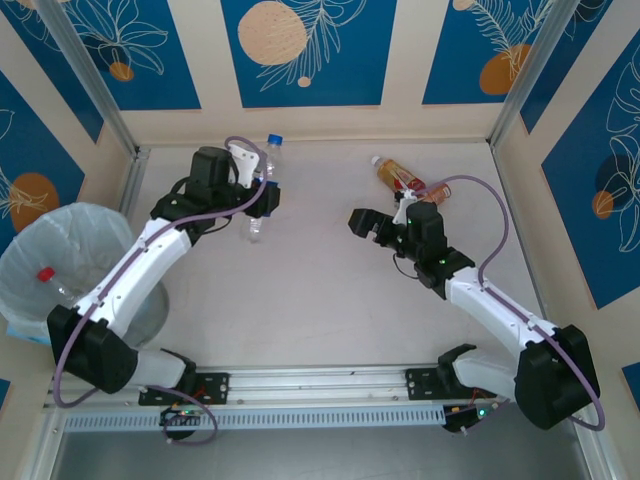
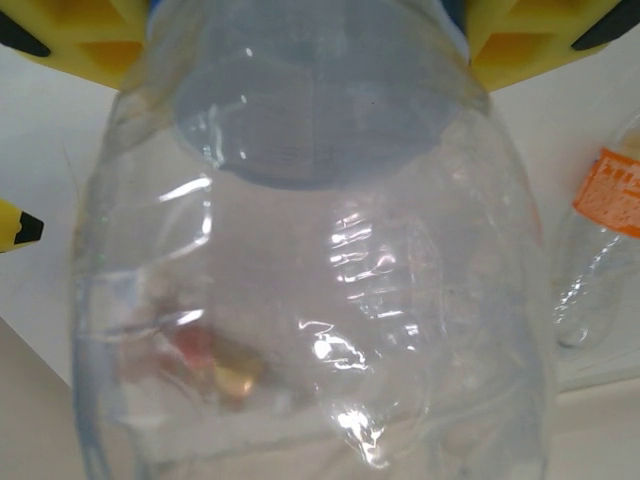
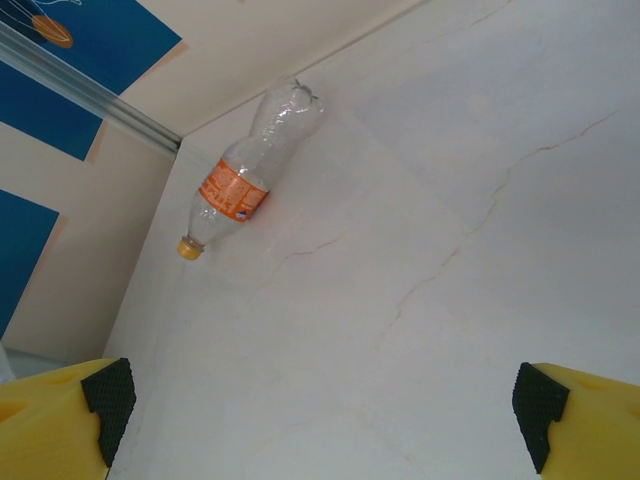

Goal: Put the plastic bottles in the bin

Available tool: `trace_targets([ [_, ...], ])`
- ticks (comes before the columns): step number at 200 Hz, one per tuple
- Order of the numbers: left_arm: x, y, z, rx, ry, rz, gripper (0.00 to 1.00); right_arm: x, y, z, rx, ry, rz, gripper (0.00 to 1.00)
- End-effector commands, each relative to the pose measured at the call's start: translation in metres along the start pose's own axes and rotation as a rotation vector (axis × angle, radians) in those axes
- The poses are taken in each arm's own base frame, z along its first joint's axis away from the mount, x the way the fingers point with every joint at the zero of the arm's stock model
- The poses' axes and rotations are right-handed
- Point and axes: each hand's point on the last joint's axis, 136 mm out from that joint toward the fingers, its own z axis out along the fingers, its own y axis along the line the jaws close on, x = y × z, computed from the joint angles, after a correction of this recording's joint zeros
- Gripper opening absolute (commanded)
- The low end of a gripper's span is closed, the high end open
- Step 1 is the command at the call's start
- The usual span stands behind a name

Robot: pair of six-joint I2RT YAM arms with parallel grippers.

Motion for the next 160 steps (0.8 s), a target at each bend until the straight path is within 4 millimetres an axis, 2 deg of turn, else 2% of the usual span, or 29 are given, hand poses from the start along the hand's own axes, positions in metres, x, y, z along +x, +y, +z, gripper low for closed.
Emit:
trace_targets([
  [1, -0.008, 0.006, -0.026, -0.073, -0.01, -0.017, 0.48, -0.017, 0.019, 0.002, -0.044, -0.054, -0.036, 0.99],
  [79, -0.019, 0.05, -0.099, -0.419, -0.055, 0.021, 0.48, -0.016, 0.022, 0.014, -0.016, -0.032, -0.061, 0.99],
  [141, -0.041, 0.076, -0.17, -0.67, -0.164, 0.034, 0.46, -0.014, 0.022, 0.02, -0.01, -0.028, -0.056, 0.99],
  [160, -0.043, 0.092, -0.198, -0.821, -0.175, 0.044, 0.46, -0.012, 0.021, 0.022, -0.006, -0.023, -0.054, 0.99],
])
